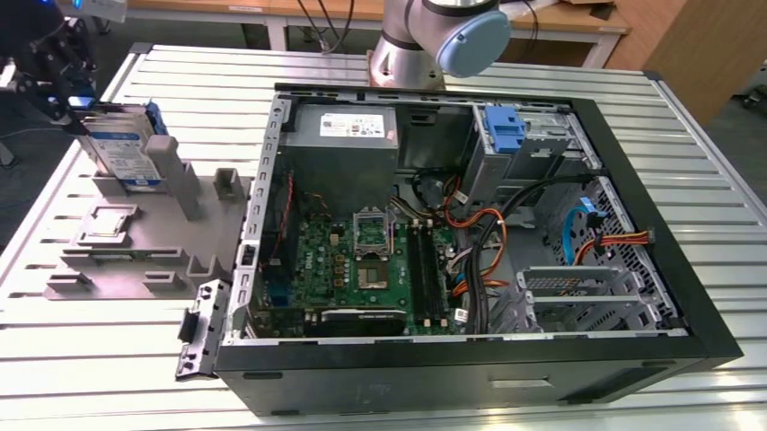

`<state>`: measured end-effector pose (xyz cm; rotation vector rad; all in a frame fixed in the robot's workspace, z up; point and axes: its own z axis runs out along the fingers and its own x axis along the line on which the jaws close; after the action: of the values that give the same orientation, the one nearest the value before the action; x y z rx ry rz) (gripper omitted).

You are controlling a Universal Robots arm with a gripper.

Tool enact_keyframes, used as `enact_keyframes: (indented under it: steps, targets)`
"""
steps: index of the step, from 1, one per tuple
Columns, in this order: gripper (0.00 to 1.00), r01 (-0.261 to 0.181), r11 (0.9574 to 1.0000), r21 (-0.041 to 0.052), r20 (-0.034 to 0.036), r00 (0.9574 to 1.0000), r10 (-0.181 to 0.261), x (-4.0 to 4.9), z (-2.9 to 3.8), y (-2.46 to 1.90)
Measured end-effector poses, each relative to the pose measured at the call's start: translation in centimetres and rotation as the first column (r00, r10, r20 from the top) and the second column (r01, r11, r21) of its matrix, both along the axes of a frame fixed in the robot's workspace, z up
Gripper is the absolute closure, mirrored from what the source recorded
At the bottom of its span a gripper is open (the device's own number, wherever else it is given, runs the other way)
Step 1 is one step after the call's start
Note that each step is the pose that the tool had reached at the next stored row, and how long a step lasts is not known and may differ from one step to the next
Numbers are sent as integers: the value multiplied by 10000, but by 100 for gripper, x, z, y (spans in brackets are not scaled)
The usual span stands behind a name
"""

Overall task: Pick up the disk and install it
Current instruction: 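Pick up the disk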

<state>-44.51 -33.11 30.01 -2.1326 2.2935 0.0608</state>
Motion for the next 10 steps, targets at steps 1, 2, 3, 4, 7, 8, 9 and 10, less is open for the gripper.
enact_keyframes:
  steps: [1, 2, 3, 4, 7, 8, 9, 10]
  targets:
    - [48, 0, 10000, 2, 0, 10000, 0, 0, -4, 0]
    - [48, -1, 10000, 2, -2, 10000, 1, 0, -5, 0]
    - [48, -1, 10000, 2, -3, 10000, 1, 0, -5, 0]
    - [48, -1, 10000, 2, -2, 10000, 1, 0, -6, 0]
    - [56, 0, 10000, 3, 0, 10000, 0, 0, -7, 1]
    - [56, 0, 10000, 3, 0, 10000, 0, 0, -7, 1]
    - [56, 1, 10000, 4, 1, 10000, -1, 0, -11, 1]
    - [56, 11, 10000, 5, 4, 10000, -11, 0, -17, 1]
